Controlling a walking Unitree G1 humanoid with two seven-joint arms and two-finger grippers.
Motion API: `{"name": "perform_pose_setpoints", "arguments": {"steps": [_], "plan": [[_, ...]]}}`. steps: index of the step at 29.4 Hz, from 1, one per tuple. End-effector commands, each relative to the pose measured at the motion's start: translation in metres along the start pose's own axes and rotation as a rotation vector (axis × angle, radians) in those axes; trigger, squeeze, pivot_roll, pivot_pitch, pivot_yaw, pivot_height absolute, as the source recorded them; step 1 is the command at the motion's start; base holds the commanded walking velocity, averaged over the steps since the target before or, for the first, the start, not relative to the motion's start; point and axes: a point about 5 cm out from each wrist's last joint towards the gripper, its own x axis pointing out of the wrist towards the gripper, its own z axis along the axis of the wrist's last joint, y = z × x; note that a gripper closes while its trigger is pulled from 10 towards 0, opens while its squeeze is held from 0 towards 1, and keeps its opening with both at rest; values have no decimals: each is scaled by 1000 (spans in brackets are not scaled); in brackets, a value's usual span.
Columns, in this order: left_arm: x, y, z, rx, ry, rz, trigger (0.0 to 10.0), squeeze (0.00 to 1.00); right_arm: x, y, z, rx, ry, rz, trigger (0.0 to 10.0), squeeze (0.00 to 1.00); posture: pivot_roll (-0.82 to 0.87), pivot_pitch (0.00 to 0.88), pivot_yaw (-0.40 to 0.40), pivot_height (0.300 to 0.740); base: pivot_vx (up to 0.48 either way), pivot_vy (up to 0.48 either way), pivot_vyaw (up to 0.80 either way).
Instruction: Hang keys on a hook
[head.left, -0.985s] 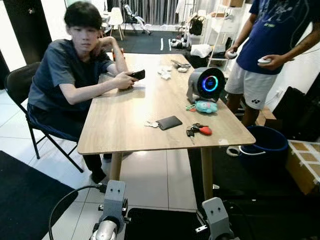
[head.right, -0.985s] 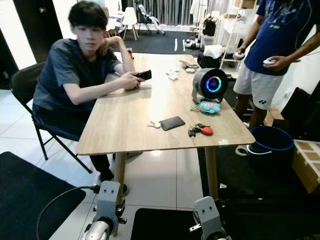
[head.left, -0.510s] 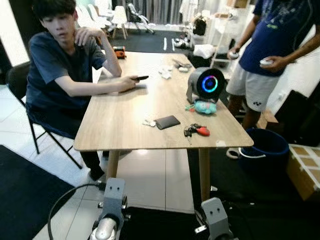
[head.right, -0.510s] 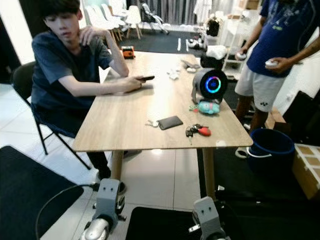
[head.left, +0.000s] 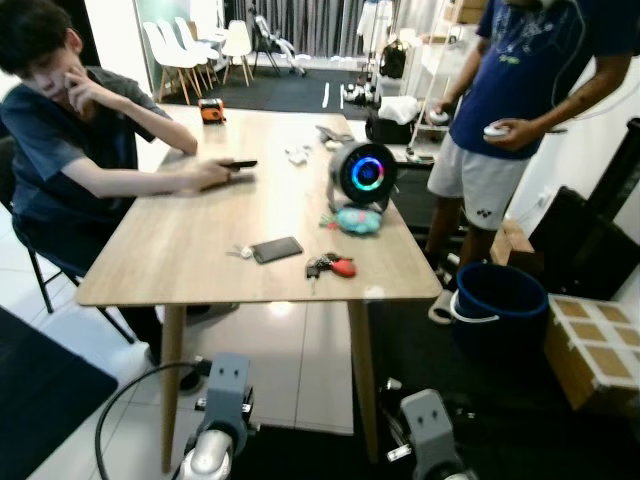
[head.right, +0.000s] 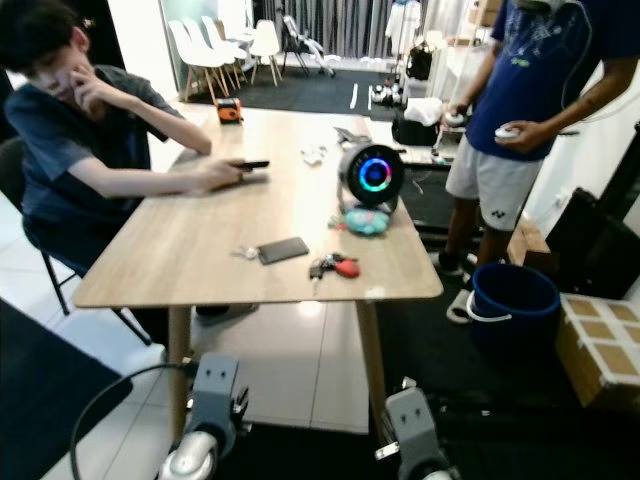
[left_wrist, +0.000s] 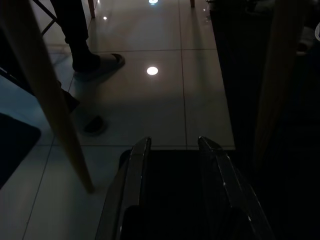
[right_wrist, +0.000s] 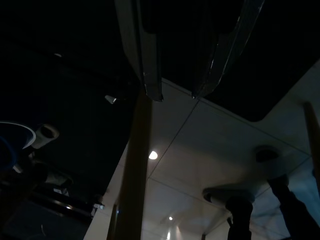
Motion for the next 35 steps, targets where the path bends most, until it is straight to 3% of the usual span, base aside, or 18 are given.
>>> {"name": "perform_pose_setpoints", "arguments": {"steps": [1, 14, 35], "plan": [[-2, 1, -7, 16, 23, -2, 10000, 0, -5, -6, -8, -3, 36, -15, 10000, 0, 2, 96, -7, 740, 0, -416, 0], [-2, 1, -7, 19, 22, -1, 10000, 0, -5, -5, -9, 1, 36, -19, 10000, 0, 2, 98, -2, 740, 77, -397, 0], [-2, -8, 4, 52, -35, -48, 10000, 0, -3, -3, -4, -2, 15, -15, 10000, 0, 3, 100, 0, 740, 0, 0, 0]]}}
